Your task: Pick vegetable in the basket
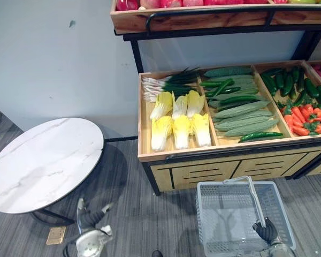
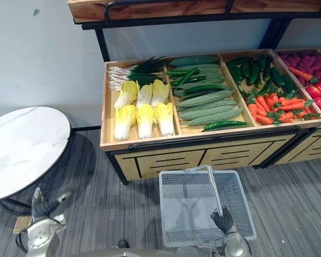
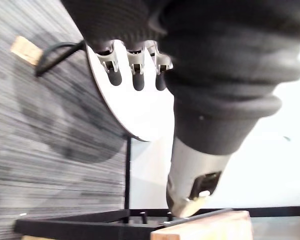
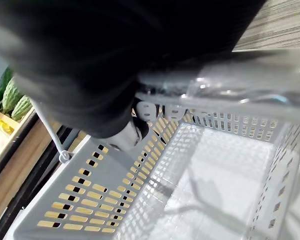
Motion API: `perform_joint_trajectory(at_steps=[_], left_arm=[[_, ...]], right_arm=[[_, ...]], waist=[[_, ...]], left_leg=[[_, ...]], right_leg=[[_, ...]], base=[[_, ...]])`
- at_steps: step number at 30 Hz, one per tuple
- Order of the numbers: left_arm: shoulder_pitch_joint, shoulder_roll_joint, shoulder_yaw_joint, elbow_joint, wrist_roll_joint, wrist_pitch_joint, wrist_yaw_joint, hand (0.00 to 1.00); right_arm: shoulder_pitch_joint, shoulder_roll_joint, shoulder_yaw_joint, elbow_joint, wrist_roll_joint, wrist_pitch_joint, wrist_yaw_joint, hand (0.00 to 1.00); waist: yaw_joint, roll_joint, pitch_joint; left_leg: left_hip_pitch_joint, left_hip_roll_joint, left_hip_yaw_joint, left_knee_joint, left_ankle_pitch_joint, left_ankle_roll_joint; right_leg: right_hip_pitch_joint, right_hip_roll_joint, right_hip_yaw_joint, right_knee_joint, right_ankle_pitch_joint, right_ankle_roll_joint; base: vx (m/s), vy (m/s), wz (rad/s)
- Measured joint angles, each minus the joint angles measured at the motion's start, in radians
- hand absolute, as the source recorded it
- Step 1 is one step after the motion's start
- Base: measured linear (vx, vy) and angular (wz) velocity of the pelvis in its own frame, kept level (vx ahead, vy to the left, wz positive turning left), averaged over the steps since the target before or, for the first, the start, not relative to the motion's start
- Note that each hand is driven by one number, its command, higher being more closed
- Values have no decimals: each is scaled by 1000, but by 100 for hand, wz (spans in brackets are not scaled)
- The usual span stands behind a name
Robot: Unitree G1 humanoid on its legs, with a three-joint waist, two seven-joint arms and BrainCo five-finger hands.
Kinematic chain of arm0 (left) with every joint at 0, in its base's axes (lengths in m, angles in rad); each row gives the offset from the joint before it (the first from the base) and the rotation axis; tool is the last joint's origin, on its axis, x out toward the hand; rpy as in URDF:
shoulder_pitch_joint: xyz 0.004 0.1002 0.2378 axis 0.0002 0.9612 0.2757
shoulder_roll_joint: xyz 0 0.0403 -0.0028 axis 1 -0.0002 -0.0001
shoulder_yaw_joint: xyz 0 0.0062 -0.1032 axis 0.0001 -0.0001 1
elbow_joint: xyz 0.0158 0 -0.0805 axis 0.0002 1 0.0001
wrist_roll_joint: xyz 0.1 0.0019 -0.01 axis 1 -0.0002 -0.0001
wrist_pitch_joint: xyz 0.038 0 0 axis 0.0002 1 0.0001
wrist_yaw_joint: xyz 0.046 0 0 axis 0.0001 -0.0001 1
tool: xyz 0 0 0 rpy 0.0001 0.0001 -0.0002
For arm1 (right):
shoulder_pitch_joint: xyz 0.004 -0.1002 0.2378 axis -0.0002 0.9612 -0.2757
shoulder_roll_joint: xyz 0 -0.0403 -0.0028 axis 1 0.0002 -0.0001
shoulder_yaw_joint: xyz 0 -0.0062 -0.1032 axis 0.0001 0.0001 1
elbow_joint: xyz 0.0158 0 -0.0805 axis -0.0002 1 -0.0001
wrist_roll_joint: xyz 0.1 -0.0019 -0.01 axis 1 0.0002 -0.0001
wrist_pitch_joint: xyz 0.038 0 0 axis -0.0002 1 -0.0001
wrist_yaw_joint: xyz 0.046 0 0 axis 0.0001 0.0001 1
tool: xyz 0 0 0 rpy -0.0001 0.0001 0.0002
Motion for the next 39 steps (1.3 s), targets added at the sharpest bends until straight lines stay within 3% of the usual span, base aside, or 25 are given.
perform_joint_trajectory(at_steps=[12,16,23,29,35,39], left_arm=[[-199,127,-73,-99,3,-14,28,0],[-301,195,-104,11,0,0,82,0],[-407,218,-119,191,1,12,146,0],[-523,263,-147,281,10,33,147,0],[-676,314,-197,310,12,39,121,0],[-726,313,-231,318,12,42,119,0]], right_arm=[[-27,-2,75,5,-2,-5,-24,100],[-41,-3,135,4,-1,-11,-42,100],[-66,-2,207,2,-1,-34,-75,100],[-88,-2,214,2,0,-36,-90,100],[-152,-3,254,-4,1,-37,-110,100],[-159,-3,259,-26,2,-37,-121,100]], waist=[[-11,-15,4],[-29,-37,15],[-32,-68,36],[-31,-76,65],[-32,-106,128],[-36,-106,164]], left_leg=[[29,7,52,6,1,2],[36,12,67,6,-8,-6],[18,16,110,6,-13,-9],[-3,20,124,7,-12,-9],[-64,41,137,74,-22,-1],[-75,59,150,129,-59,-6]], right_leg=[[-12,22,78,-5,10,0],[-23,30,104,-3,13,-4],[-76,38,148,-3,32,-9],[-108,43,166,1,37,-12],[-168,45,191,34,40,-16],[-172,45,215,35,40,-16]], base=[[82,-24,-19],[-29,-14,-16],[-65,-19,-21],[4,-20,-8],[28,-27,-9],[11,0,-19]])
